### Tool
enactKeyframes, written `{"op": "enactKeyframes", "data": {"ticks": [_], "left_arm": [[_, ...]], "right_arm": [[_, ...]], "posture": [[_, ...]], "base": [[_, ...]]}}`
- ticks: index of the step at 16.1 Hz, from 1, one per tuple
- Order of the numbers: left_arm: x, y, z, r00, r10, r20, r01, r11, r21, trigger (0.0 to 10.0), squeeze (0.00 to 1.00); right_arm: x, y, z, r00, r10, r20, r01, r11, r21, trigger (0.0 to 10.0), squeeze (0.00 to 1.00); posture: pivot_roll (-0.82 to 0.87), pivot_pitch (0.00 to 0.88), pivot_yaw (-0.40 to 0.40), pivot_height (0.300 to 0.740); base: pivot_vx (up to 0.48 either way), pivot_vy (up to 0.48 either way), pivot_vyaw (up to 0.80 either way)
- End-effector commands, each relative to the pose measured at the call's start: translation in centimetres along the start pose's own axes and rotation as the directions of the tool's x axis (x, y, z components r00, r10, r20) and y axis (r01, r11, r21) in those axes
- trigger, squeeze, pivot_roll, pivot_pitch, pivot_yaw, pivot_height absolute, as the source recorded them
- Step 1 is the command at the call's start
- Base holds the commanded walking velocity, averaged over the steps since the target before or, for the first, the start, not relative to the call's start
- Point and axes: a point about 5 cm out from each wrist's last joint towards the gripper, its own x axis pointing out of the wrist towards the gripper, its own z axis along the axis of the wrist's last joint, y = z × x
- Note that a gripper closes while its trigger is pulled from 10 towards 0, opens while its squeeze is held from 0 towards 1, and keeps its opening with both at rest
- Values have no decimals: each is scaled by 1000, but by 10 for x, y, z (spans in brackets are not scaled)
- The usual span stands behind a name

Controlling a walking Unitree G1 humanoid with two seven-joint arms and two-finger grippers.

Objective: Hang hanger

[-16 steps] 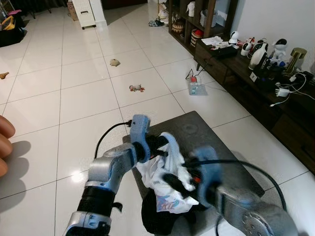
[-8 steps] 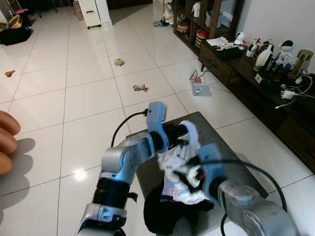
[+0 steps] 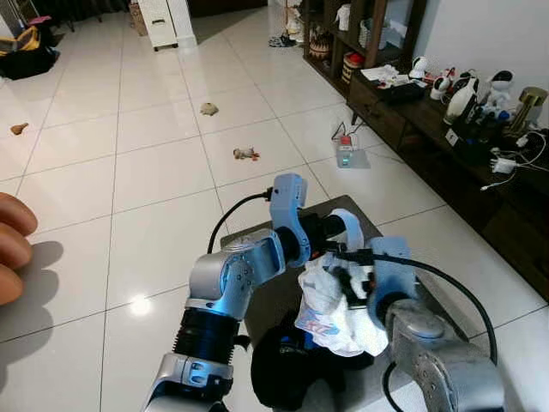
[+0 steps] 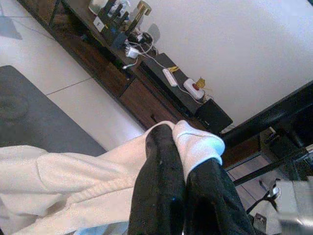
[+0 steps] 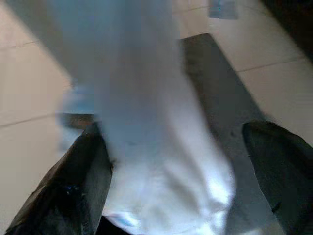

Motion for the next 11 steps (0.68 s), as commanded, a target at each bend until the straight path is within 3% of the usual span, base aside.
{"op": "enactKeyframes", "data": {"ticks": [1,6,11], "left_arm": [[1,-10,12,999,-29,30,28,999,26,0,0],[3,-14,13,999,-30,36,29,999,25,0,0],[2,-8,12,999,31,40,-32,999,29,0,0]], "right_arm": [[1,-8,1,998,-67,4,67,998,-10,10000,0],[6,-25,-7,971,-239,-13,236,963,-131,10000,0],[8,-22,-7,968,-249,-2,241,939,-245,10000,0]], "posture": [[-99,110,52,740],[-98,108,48,740],[-99,106,46,740]], "base": [[0,0,0],[0,0,0],[0,0,0]]}}
